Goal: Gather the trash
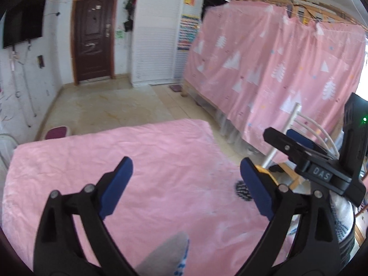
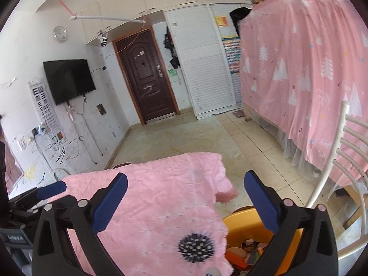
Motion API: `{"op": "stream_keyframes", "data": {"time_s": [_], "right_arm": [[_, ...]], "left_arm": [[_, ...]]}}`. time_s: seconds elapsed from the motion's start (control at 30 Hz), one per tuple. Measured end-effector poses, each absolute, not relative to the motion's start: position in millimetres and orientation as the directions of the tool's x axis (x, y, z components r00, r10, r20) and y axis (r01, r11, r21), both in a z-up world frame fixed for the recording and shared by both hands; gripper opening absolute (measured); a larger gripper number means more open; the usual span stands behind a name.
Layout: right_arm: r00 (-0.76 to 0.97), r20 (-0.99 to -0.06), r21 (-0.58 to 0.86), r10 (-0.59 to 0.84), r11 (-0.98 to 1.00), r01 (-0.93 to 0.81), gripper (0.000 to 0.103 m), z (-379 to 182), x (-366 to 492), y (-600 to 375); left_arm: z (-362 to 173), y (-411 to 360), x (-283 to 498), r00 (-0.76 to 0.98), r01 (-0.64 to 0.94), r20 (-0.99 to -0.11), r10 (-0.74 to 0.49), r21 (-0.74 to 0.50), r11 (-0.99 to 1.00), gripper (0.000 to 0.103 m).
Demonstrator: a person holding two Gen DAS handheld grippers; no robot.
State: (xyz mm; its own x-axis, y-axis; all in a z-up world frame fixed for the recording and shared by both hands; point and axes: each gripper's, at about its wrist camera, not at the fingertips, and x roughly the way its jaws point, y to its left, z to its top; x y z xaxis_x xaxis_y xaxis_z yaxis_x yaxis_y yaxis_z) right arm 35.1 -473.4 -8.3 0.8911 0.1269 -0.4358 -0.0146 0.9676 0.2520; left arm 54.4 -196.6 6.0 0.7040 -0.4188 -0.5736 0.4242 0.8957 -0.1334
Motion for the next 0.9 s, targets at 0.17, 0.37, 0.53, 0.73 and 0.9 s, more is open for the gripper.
{"op": "stream_keyframes", "data": {"time_s": [0.17,0.37,0.53,0.73,0.9], "right_arm": [[0.886,-0.433,0.239,0.166,0.969,-0.065,0.092,-11,41,-436],[0.868,-0.452,0.192,0.204,0.973,-0.129,0.092,-17,49,-390],[0.850,-0.473,0.159,0.234,0.971,-0.178,0.092,-23,54,-357],[0.831,-0.494,0.126,0.258,0.966,-0.225,0.092,-29,57,-329],[0.821,-0.503,0.119,0.270,0.963,-0.244,0.092,-32,59,-321]], "left_arm": [[5,-157,50,0.769,0.340,-0.547,-0.329,-0.086,0.937,0.091],[6,-113,45,0.818,0.237,-0.523,-0.238,-0.070,0.969,0.091],[6,-83,43,0.832,0.177,-0.519,-0.196,-0.086,0.980,0.091],[8,-54,44,0.844,0.109,-0.516,-0.149,-0.106,0.988,0.091],[10,-45,46,0.849,0.076,-0.515,-0.124,-0.112,0.991,0.092]]}}
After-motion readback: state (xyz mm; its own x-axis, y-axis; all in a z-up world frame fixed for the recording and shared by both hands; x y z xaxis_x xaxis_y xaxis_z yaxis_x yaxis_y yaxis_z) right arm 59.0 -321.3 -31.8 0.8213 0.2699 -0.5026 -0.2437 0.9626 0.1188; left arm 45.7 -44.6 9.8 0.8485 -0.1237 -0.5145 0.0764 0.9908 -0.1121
